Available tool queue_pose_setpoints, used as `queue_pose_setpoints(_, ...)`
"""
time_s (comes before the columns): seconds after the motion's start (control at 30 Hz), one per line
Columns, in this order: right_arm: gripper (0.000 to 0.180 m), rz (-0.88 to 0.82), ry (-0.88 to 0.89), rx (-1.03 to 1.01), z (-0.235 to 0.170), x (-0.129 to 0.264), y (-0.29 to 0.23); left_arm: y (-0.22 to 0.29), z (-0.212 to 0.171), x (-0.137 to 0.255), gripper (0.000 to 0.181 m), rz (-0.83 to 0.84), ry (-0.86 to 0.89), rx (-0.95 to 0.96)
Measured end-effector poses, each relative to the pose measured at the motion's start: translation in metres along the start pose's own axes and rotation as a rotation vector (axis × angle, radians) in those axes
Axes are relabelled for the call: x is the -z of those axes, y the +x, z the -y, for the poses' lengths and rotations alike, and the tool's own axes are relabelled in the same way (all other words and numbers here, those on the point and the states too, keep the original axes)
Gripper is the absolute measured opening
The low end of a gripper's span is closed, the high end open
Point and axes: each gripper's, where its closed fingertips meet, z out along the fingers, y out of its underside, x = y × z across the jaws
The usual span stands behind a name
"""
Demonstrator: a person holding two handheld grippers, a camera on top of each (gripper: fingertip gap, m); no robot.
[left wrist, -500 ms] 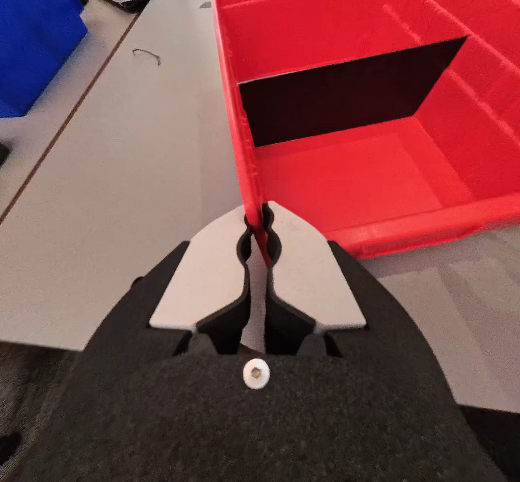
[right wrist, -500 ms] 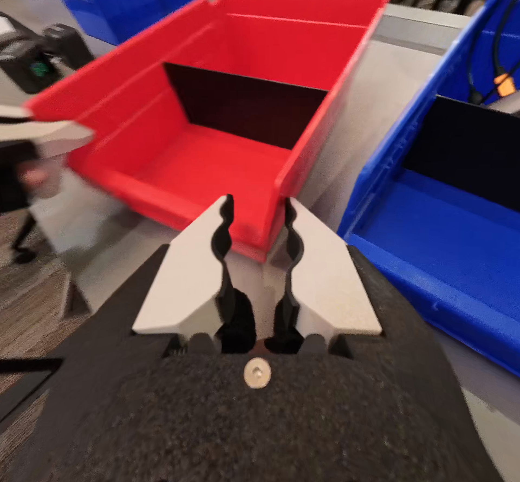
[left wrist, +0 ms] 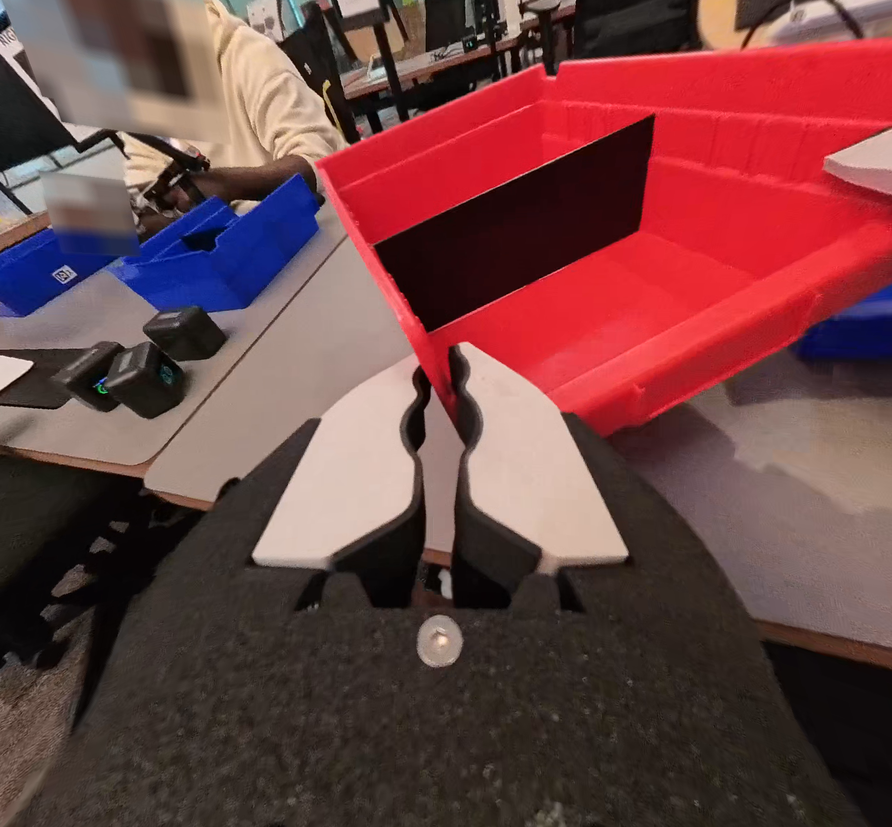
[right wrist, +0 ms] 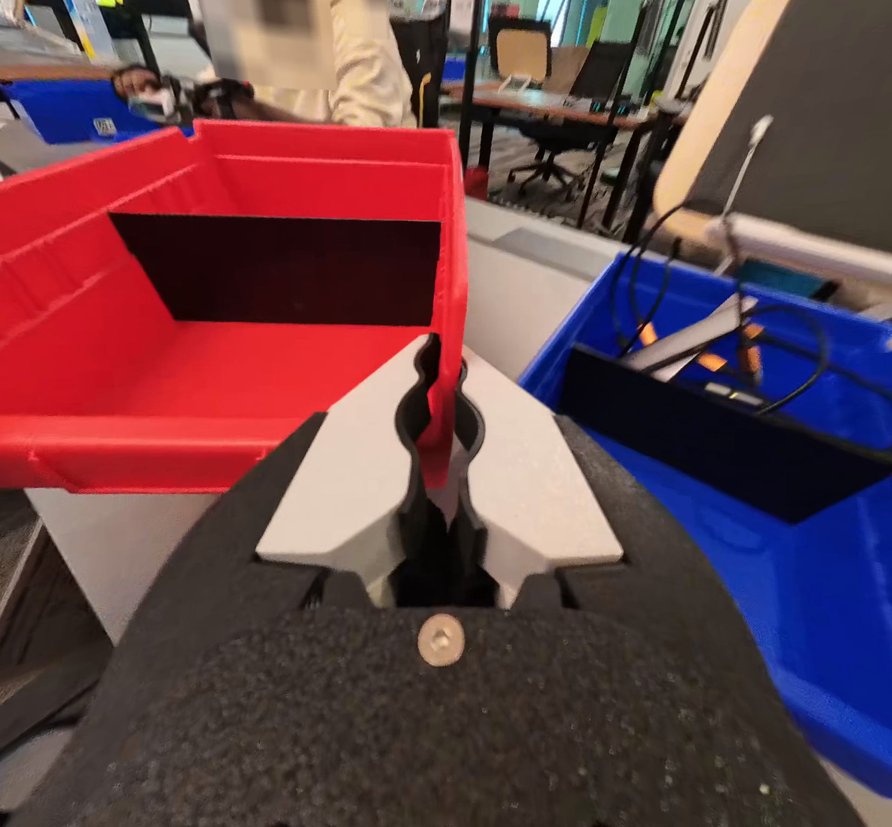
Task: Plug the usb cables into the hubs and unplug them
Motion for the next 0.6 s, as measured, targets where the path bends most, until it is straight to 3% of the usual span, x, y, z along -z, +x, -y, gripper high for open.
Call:
queue_pose_setpoints(0.17, 0.001, -0.1, 0.131, 0.012, 0.069, 0.034, 0.065, 0.034, 0.086, -0.002, 0.007, -0.056, 0.163, -0.023)
queue_pose_setpoints(0.3, 0.001, -0.26, 0.181, -0.007, 0.092, 0.08, 0.151, 0.102, 0.163, -0.013, 0.007, -0.175, 0.324, -0.067)
queue_pose_setpoints(0.47, 0.002, -0.502, 0.111, -0.1, 0.061, 0.163, 0.278, 0.246, 0.21, -0.023, 0.007, -0.442, 0.378, -0.137)
queue_pose_setpoints(0.6, 0.001, -0.668, 0.025, -0.202, 0.009, 0.234, 0.366, 0.37, 0.21, -0.009, 0.007, -0.634, 0.365, -0.162)
